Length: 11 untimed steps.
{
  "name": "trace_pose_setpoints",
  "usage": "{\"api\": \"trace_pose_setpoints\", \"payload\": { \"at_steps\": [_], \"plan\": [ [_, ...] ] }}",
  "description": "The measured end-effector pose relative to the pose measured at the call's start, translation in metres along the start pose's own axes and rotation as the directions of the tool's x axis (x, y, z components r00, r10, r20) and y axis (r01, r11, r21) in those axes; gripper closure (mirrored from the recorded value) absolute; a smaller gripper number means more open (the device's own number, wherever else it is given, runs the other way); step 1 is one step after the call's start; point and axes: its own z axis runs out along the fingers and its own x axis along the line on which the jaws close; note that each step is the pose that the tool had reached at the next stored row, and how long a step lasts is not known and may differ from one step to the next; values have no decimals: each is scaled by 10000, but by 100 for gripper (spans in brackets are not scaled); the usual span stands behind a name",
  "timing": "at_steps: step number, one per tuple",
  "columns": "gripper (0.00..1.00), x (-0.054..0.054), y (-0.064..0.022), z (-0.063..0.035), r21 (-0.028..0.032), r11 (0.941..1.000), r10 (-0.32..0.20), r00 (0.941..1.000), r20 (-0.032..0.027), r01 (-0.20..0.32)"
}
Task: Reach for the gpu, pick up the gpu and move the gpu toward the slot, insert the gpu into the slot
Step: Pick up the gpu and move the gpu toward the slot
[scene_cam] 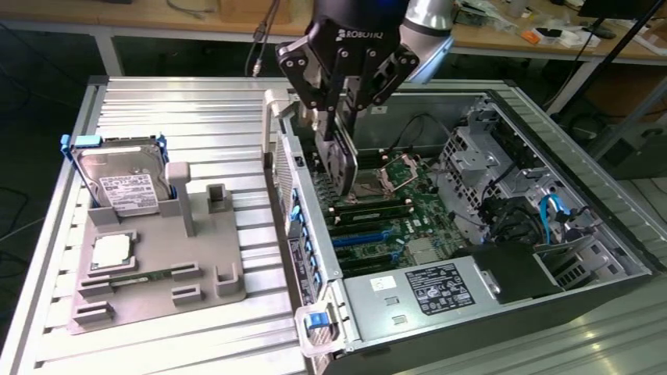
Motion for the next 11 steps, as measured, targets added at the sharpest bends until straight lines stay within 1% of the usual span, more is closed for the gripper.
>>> {"api": "trace_pose_setpoints", "payload": {
  "at_steps": [6,8,11],
  "plan": [
    [73,-144,-6,7,1,10000,0,10000,0,0],
    [73,-177,-8,11,0,10000,-1,10000,0,1],
    [73,-190,-9,14,-1,10000,-52,10000,1,52]
  ]
}}
